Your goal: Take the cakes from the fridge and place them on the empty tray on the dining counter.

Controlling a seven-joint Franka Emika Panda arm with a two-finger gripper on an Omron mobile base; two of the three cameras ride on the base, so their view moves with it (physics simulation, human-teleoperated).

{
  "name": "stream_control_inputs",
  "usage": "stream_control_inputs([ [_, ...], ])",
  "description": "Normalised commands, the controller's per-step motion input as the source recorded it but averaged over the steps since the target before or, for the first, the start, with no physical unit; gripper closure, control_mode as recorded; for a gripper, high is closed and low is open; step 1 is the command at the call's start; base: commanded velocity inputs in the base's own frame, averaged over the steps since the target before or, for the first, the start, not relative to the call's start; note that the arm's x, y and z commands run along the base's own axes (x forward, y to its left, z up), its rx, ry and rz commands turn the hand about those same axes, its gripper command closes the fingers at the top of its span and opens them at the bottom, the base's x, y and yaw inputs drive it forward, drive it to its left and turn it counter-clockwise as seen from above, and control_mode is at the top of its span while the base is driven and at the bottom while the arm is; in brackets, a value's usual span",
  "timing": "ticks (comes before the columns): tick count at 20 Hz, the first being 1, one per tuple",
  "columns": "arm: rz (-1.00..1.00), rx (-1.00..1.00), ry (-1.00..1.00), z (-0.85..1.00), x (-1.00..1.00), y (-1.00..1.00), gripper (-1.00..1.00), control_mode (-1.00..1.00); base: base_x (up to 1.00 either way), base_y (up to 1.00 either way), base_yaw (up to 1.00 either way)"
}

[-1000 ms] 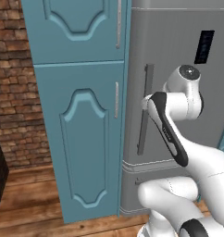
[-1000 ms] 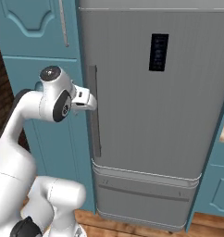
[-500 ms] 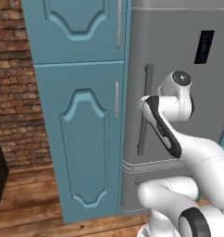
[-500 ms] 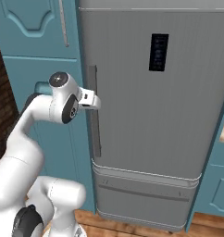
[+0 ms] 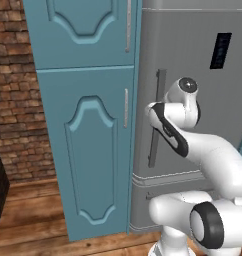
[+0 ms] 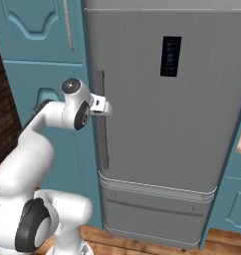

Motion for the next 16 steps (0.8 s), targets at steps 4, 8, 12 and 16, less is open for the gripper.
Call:
stream_control_inputs([
  [4, 0.00, 0.01, -0.06, -0.16, 0.35, -0.04, -1.00, -1.00, 0.00, 0.00, 0.00],
  [8, 0.00, 0.01, -0.08, -0.16, 0.36, -0.04, -1.00, -1.00, 0.00, 0.00, 0.00],
  [12, 0.00, 0.02, -0.07, -0.12, 0.34, -0.08, -1.00, -1.00, 0.00, 0.00, 0.00],
  [16, 0.00, 0.01, -0.04, -0.11, 0.33, -0.06, -1.00, -1.00, 0.00, 0.00, 0.00],
])
